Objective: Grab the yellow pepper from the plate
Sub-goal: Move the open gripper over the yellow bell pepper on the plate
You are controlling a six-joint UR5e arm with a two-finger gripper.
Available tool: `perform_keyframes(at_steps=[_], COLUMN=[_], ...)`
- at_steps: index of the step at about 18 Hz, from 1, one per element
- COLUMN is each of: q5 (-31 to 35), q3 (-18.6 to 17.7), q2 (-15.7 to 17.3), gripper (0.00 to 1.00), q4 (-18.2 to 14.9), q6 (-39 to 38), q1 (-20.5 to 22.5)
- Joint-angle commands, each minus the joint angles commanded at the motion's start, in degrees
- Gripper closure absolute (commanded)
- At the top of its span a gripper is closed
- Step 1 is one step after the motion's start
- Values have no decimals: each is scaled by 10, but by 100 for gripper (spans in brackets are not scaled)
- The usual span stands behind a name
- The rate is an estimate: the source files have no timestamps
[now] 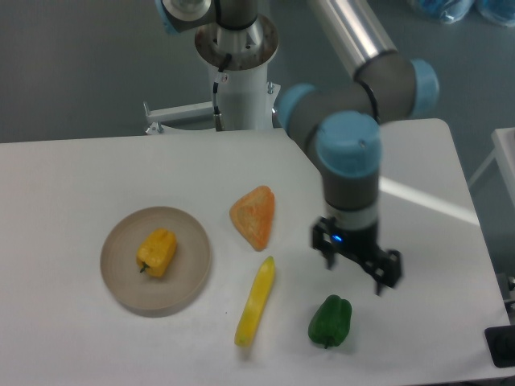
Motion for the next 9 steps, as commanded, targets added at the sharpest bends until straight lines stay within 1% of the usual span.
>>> perform_keyframes(at_steps=[3, 6, 9], q5=[-48, -59, -59], q3=[-59, -117, -162], q2=[37, 57, 58], gripper=[0, 0, 0], q4=[3, 11, 56], q6=[-63, -100, -128], q1=[-27, -61, -90])
